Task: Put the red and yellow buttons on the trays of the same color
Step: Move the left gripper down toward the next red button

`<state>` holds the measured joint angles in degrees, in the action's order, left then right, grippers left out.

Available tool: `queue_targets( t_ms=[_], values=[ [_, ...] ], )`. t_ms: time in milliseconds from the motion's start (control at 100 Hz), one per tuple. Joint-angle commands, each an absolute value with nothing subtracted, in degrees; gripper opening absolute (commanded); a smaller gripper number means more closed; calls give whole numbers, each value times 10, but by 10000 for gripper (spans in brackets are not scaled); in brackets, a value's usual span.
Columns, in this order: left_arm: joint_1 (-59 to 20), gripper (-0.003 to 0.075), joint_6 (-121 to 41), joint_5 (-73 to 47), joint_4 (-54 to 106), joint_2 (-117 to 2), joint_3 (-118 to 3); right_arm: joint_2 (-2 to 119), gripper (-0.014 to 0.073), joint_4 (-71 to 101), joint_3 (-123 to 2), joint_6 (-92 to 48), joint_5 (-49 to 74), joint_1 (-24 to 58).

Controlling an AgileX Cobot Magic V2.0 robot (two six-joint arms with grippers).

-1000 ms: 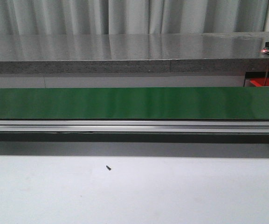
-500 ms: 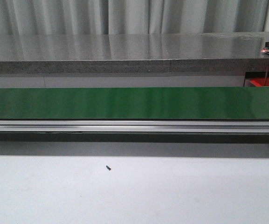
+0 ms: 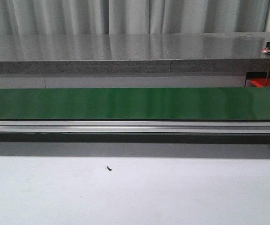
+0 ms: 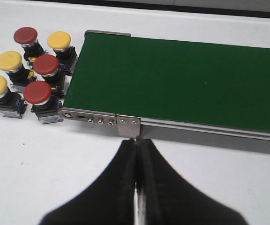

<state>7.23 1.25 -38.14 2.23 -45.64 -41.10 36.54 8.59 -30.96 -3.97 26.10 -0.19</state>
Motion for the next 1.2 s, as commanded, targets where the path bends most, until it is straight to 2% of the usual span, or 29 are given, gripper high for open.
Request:
queue_targets(
  t_ms=[0, 230, 320, 370, 440, 570, 660, 910, 1190],
  values=[
    [84, -19, 39, -334, 15, -488, -449, 362, -123, 85, -323, -44, 228, -3],
    [186, -11, 31, -332, 18, -578, -507, 362, -123, 85, -323, -44, 231, -3],
    [218, 49, 27, -328, 23, -613, -527, 362, -123, 85, -323, -44, 231, -3],
    [230, 108, 26, -319, 24, -633, -535, 362, -123, 85, -323, -44, 231, -3],
    [244, 227, 26, -318, 24, -664, -548, 362, -123, 85, -323, -44, 231, -3],
    [259, 534, 26, -338, 35, -732, -579, 362, -123, 85, -323, -44, 231, -3],
    [260, 646, 26, -359, 41, -780, -603, 362, -123, 85, -323, -44, 231, -3],
    [260, 619, 26, -401, 53, -908, -691, 362, -123, 85, -323, -44, 231, -3],
    [266, 618, 26, -407, 64, -996, -761, 362, -123, 85, -323, -44, 231, -3]
  ],
)
